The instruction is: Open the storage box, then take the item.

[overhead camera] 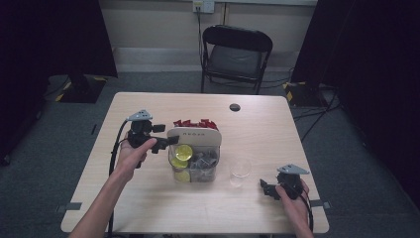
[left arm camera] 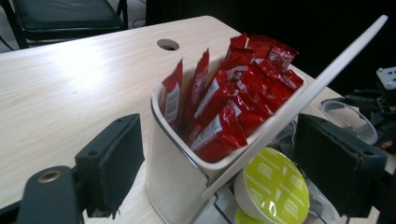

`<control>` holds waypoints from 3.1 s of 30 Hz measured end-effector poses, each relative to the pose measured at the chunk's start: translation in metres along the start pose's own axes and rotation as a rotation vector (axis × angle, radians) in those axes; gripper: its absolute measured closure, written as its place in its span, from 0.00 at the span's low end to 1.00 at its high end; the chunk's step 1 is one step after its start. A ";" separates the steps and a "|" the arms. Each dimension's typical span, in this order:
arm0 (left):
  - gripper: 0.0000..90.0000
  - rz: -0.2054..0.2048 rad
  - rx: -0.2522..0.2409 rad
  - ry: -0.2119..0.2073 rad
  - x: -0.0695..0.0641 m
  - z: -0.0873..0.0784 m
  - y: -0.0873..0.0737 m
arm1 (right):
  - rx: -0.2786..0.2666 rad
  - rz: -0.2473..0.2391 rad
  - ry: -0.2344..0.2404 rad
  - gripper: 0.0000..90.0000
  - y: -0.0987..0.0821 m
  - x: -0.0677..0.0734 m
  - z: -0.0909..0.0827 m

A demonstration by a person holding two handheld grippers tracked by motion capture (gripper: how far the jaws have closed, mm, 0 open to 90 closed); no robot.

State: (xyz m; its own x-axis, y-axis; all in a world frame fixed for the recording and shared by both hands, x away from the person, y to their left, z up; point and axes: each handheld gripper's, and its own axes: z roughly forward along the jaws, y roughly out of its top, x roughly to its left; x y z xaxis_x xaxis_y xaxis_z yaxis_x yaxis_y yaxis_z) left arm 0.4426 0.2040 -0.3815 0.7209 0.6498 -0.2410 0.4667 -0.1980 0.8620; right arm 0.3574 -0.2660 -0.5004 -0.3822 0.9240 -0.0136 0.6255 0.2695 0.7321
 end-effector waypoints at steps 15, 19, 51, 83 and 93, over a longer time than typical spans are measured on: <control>0.19 -0.037 -0.023 0.022 0.006 0.006 -0.001 | 0.000 0.001 0.000 0.13 0.000 0.000 0.000; 0.18 -0.044 -0.018 0.021 0.007 0.007 -0.001 | -0.001 0.000 0.001 0.13 0.000 0.000 0.000; 0.18 -0.015 -0.003 0.041 0.006 0.006 0.000 | -0.167 -0.066 0.163 0.29 0.029 0.023 -0.044; 0.18 -0.006 -0.012 0.060 0.003 0.003 0.001 | -0.276 -0.164 0.457 0.41 0.098 0.090 -0.054; 0.17 -0.014 -0.004 0.052 0.005 0.005 0.001 | -0.271 -0.198 0.532 0.54 0.120 0.113 -0.038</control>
State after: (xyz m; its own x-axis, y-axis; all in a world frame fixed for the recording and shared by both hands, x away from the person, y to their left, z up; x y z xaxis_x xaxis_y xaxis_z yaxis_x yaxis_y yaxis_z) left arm 0.4487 0.2035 -0.3838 0.6867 0.6899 -0.2291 0.4743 -0.1864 0.8604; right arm 0.3637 -0.1399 -0.3884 -0.8032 0.5829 0.1230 0.3399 0.2788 0.8982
